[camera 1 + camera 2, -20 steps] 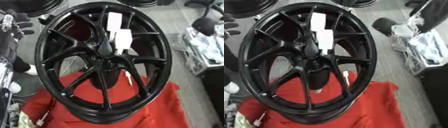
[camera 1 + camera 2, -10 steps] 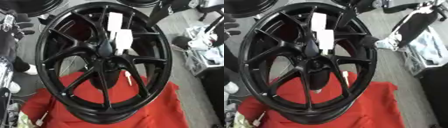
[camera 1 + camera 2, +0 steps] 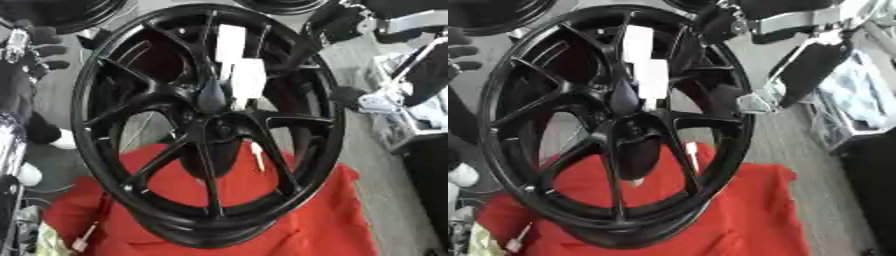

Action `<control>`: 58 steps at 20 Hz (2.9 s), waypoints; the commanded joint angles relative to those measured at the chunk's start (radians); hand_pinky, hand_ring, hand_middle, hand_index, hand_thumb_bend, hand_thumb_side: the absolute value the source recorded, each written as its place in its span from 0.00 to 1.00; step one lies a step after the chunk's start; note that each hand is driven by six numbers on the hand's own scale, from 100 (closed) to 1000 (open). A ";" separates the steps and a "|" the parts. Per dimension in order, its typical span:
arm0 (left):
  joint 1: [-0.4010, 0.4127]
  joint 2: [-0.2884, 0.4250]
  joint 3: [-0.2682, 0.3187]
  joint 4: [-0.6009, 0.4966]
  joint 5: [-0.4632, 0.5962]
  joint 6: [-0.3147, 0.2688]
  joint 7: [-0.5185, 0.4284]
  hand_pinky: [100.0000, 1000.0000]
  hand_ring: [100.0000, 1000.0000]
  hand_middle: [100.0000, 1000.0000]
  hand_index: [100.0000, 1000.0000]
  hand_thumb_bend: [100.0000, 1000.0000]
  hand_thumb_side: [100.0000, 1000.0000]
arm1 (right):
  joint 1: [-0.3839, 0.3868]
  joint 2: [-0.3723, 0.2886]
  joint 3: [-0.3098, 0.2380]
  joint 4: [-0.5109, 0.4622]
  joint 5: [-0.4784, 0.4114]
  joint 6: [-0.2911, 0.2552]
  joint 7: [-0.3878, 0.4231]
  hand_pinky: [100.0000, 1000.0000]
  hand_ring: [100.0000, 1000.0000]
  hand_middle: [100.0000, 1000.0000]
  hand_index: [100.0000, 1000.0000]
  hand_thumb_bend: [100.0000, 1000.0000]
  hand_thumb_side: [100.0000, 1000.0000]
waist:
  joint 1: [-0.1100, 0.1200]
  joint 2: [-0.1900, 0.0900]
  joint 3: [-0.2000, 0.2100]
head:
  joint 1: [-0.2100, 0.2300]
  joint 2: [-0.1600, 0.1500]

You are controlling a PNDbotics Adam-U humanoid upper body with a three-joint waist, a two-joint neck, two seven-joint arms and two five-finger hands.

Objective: Pull the pin out of the wheel hub.

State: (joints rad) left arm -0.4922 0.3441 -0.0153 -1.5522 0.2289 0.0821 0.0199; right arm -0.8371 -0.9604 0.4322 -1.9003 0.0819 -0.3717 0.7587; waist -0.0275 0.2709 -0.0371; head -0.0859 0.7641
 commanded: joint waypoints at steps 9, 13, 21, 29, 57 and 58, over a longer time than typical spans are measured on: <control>-0.009 0.021 0.015 -0.010 0.004 -0.001 0.007 0.67 0.70 0.61 0.69 0.00 0.75 | -0.016 0.061 -0.047 0.055 0.003 0.042 -0.024 0.86 0.69 0.69 0.87 0.00 0.39 | 0.005 -0.020 -0.001 | -0.004 0.005; -0.008 0.019 0.020 -0.009 0.007 0.000 0.013 0.67 0.70 0.61 0.69 0.00 0.75 | -0.045 0.125 -0.065 0.122 -0.016 0.083 -0.020 0.89 0.69 0.69 0.87 0.00 0.39 | 0.006 -0.022 -0.001 | -0.006 0.006; -0.009 0.013 0.027 -0.002 0.009 0.004 0.022 0.67 0.69 0.60 0.69 0.00 0.75 | -0.091 0.206 -0.060 0.222 -0.004 0.116 0.025 0.92 0.70 0.69 0.88 0.00 0.47 | -0.001 -0.024 0.009 | -0.017 0.006; -0.014 0.001 0.053 -0.016 0.014 -0.001 0.047 0.67 0.69 0.60 0.69 0.00 0.73 | -0.105 0.265 -0.058 0.295 0.029 0.116 0.047 0.93 0.70 0.67 0.91 0.00 0.52 | -0.007 -0.027 0.026 | -0.034 0.006; -0.017 -0.008 0.071 -0.036 0.020 0.002 0.067 0.67 0.69 0.59 0.69 0.00 0.73 | -0.077 0.309 -0.047 0.342 0.103 0.102 0.046 0.95 0.76 0.72 0.91 0.00 0.50 | -0.010 -0.028 0.036 | -0.059 0.006; -0.017 -0.009 0.071 -0.036 0.020 0.002 0.067 0.67 0.69 0.59 0.69 0.00 0.73 | -0.075 0.310 -0.047 0.344 0.106 0.101 0.045 0.95 0.76 0.72 0.91 0.00 0.51 | -0.010 -0.028 0.036 | -0.060 0.006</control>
State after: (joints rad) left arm -0.4951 0.3235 0.0473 -1.5712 0.2487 0.0842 0.0855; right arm -0.8989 -0.6373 0.3951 -1.5511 0.1823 -0.2669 0.8037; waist -0.0395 0.2707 0.0006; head -0.1431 0.7644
